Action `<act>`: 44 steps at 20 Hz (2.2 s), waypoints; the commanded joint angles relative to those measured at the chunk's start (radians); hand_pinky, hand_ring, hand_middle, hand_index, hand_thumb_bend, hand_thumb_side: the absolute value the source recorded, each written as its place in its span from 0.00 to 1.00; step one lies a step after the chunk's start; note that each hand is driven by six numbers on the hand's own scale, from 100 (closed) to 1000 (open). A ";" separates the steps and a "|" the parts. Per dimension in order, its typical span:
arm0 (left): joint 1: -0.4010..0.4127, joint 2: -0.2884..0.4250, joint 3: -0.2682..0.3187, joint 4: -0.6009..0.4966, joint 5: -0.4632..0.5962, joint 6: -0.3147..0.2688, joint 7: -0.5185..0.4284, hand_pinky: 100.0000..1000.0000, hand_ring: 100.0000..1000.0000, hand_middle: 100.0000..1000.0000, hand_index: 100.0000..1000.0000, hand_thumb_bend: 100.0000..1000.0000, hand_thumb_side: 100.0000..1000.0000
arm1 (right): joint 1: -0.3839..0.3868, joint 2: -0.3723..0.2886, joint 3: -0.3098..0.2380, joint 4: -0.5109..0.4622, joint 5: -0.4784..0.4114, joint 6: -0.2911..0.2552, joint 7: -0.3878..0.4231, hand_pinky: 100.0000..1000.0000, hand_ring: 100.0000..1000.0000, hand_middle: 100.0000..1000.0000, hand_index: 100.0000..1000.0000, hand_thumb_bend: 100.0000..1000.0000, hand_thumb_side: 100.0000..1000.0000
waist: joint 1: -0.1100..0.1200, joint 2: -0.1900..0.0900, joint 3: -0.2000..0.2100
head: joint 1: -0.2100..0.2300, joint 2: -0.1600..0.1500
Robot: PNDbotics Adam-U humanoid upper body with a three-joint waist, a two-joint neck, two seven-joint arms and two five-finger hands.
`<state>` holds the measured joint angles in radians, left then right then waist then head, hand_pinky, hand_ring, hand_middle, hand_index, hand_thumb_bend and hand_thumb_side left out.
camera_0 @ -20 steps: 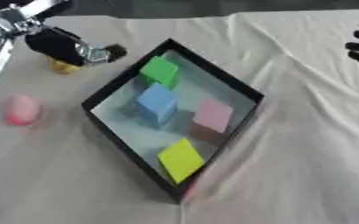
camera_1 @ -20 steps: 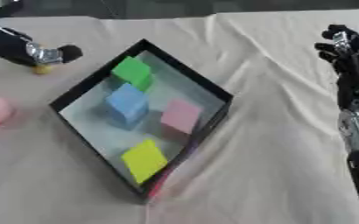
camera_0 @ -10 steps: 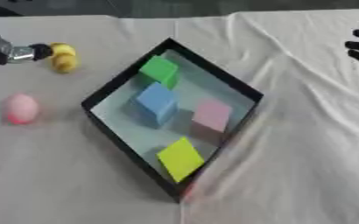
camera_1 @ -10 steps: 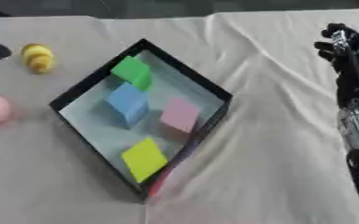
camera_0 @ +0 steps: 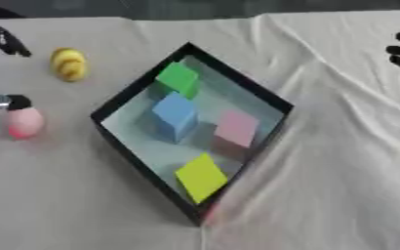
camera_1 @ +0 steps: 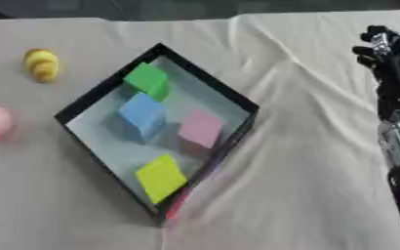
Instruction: Pick up objects on the table and place them in the box.
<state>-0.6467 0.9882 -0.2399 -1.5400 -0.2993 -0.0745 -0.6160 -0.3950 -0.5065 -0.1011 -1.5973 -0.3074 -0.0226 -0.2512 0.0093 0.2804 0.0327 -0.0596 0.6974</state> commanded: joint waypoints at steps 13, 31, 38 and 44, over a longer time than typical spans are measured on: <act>0.004 0.027 -0.032 0.049 -0.094 0.062 0.060 0.81 0.82 0.78 0.87 0.65 0.30 | -0.006 -0.028 -0.004 -0.022 0.008 0.001 -0.007 0.83 0.72 0.72 0.76 0.00 0.62 | 0.005 -0.032 -0.008 | 0.018 -0.009; -0.057 -0.090 -0.093 0.248 -0.372 0.063 0.174 0.76 0.78 0.74 0.76 0.62 0.13 | -0.006 -0.016 -0.002 -0.019 0.009 0.005 -0.009 0.83 0.72 0.72 0.76 0.00 0.63 | 0.006 -0.026 -0.021 | 0.044 -0.028; -0.069 -0.114 -0.105 0.258 -0.402 0.014 0.150 0.69 0.72 0.64 0.55 0.44 0.00 | -0.007 -0.014 0.000 -0.018 0.008 0.005 -0.011 0.83 0.72 0.72 0.76 0.00 0.64 | 0.008 -0.028 -0.024 | 0.038 -0.010; -0.176 -0.168 -0.104 0.094 -0.338 -0.076 0.213 0.69 0.69 0.61 0.50 0.41 0.00 | -0.003 -0.013 0.002 -0.020 0.005 0.002 -0.013 0.83 0.72 0.72 0.76 0.00 0.62 | 0.006 -0.044 -0.031 | 0.041 0.014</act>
<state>-0.7987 0.8145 -0.3513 -1.3998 -0.6550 -0.1301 -0.4186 -0.3869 -0.4984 -0.0968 -1.5972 -0.3032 -0.0176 -0.2634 0.0095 0.2728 0.0016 -0.0195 0.7030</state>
